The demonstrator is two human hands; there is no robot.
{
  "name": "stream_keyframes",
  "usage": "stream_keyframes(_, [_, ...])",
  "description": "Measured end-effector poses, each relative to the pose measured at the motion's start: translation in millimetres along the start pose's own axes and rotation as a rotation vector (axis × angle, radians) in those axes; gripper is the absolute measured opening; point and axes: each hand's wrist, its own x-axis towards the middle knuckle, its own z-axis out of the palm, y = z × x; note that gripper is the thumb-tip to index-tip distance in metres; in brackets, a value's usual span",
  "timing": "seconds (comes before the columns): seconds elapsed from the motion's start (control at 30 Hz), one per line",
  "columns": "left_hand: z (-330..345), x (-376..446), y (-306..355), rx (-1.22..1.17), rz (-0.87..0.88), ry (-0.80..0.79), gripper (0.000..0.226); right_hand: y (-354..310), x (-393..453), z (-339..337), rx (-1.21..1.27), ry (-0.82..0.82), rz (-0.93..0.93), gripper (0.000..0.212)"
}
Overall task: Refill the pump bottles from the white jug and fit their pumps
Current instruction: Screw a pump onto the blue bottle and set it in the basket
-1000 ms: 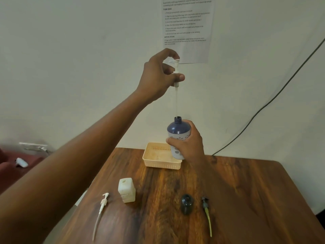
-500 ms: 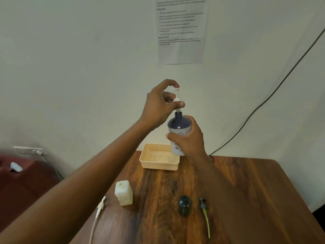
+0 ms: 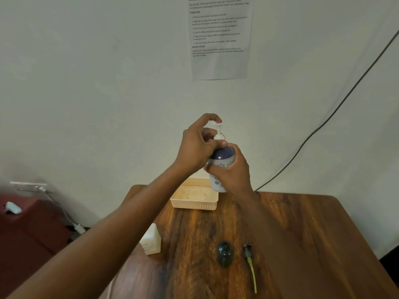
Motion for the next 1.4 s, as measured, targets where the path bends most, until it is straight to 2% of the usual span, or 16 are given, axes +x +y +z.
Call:
stream_keyframes(0.17, [-3.4,1.6,-0.8,-0.019,0.005,-0.028,0.056,-2.2,-1.4,0.5,0.012,0.02,-0.006,0.071])
stream_keyframes(0.27, [-3.2,2.8,1.6,0.002,0.03,0.057,0.068,-7.2,0.4,-0.5,0.022,0.039,-0.023,0.07])
stream_keyframes(0.4, [2.2,5.3,5.7,-0.015,0.024,0.12,0.068,-8.3,2.7,4.4,-0.007,0.03,-0.008,0.077])
stream_keyframes(0.53, [-6.5,10.0,6.0,-0.107,-0.023,0.02,0.066,-5.6,2.9,1.9,-0.008,0.021,-0.008,0.071])
stream_keyframes(0.7, [-21.0,16.1,9.5,-0.237,-0.055,-0.209,0.058,-9.3,0.0,-3.8,0.087,0.02,-0.015,0.072])
stream_keyframes(0.83, [-28.8,23.1,9.1,-0.24,-0.061,-0.337,0.063,-10.0,-0.3,-4.8,0.1,0.024,-0.021,0.072])
stream_keyframes(0.9, [-25.5,22.6,9.4,-0.2,-0.052,-0.31,0.068,-12.5,1.4,-6.1,0.07,0.025,-0.023,0.071])
stream_keyframes(1.03, [-9.6,17.6,8.2,-0.091,-0.004,-0.086,0.075,-19.7,3.3,-7.0,0.047,0.03,-0.027,0.07])
stream_keyframes(1.1, [-10.4,19.7,6.6,-0.134,-0.001,-0.079,0.074,-20.4,4.3,-7.6,0.059,0.031,-0.032,0.069])
stream_keyframes(1.3, [-32.5,30.8,8.0,-0.323,-0.08,-0.421,0.069,-19.9,4.9,-10.9,0.133,-0.006,-0.024,0.073])
stream_keyframes(1.4, [-37.8,32.6,8.6,-0.379,-0.1,-0.485,0.076,-21.9,5.0,-9.7,0.137,-0.005,-0.03,0.073])
